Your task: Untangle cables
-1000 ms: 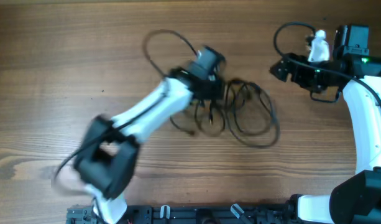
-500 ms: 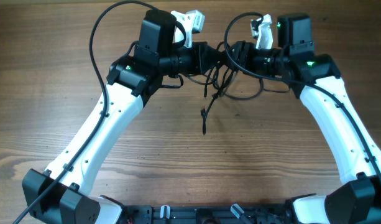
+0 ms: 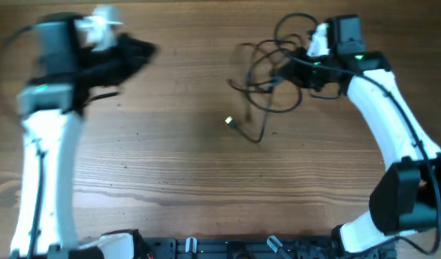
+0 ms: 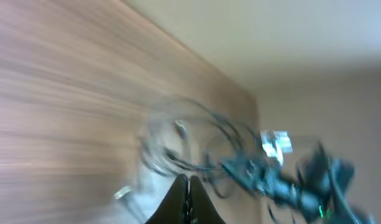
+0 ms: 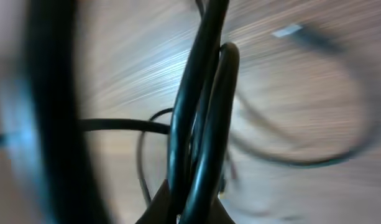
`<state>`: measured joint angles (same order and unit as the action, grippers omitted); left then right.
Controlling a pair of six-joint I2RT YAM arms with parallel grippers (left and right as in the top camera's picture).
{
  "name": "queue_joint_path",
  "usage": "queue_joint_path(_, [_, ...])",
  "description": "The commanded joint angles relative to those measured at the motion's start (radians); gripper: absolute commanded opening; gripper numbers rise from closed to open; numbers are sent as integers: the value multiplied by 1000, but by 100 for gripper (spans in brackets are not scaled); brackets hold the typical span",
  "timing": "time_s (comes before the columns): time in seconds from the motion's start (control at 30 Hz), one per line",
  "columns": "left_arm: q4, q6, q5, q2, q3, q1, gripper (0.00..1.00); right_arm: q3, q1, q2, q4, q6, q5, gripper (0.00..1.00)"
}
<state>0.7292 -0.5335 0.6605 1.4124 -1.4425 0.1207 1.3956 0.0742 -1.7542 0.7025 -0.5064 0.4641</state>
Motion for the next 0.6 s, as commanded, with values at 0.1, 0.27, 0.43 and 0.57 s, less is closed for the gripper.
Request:
queue_joint_path(0.1, [130, 60, -325, -28, -18, 55, 4, -10, -72, -13, 44, 327, 133, 4])
queue_joint_path(0.27, [128, 164, -152, 10, -16, -122, 25, -10, -13, -13, 48, 319, 281, 52])
queue_joint_path(0.43, [101, 163, -152, 94, -16, -253, 49, 66, 50, 11, 228, 233, -63, 75])
queue_joint_path(0.57, [74, 163, -152, 185, -16, -349, 55, 113, 43, 55, 204, 276, 121, 73])
